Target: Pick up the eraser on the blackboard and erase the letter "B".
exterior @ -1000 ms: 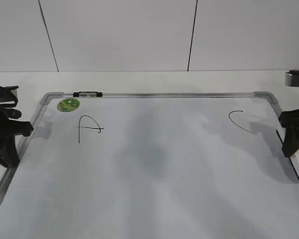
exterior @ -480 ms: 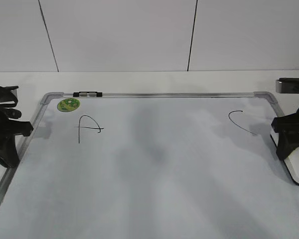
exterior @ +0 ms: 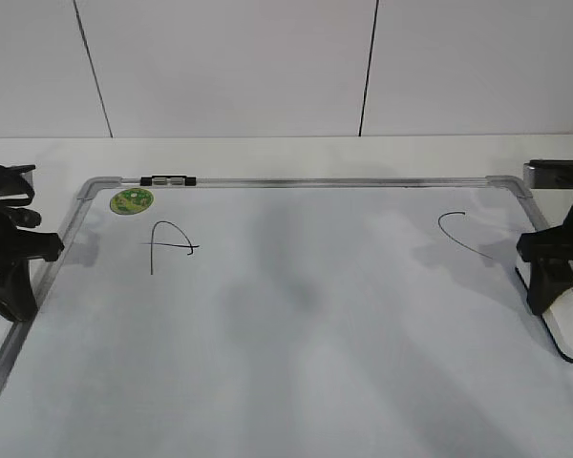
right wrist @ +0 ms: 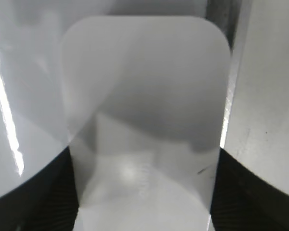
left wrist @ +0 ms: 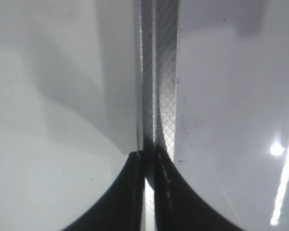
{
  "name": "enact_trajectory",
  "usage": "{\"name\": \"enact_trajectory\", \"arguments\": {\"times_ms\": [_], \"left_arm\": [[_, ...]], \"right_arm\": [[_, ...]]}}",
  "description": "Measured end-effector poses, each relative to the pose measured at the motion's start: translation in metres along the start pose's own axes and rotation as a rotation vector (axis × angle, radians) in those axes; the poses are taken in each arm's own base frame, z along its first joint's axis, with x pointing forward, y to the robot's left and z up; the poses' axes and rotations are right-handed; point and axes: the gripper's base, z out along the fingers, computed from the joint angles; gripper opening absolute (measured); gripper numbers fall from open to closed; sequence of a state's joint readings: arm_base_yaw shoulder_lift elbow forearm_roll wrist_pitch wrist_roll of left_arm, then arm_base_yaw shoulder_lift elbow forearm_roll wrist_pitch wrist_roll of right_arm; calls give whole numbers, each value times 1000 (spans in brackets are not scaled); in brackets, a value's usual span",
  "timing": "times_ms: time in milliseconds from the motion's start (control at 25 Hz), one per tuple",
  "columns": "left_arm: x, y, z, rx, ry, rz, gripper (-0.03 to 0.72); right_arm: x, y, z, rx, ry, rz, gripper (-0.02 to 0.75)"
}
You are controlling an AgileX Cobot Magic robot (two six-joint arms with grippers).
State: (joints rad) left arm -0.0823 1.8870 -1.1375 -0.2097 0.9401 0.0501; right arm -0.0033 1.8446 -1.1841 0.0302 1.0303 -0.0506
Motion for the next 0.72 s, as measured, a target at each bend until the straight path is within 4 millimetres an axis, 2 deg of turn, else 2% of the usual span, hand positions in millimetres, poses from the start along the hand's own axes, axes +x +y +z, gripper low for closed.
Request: {"name": "enact_trajectory", "arguments": {"times_ms": [480, 720], "left_arm": [[0, 0, 0, 0, 0, 0, 19], [0, 0, 0, 0, 0, 0, 19]], "right_arm": [[0, 1, 0, -7, 0, 4, 537], [0, 2, -2, -26, 5, 15, 656]]}}
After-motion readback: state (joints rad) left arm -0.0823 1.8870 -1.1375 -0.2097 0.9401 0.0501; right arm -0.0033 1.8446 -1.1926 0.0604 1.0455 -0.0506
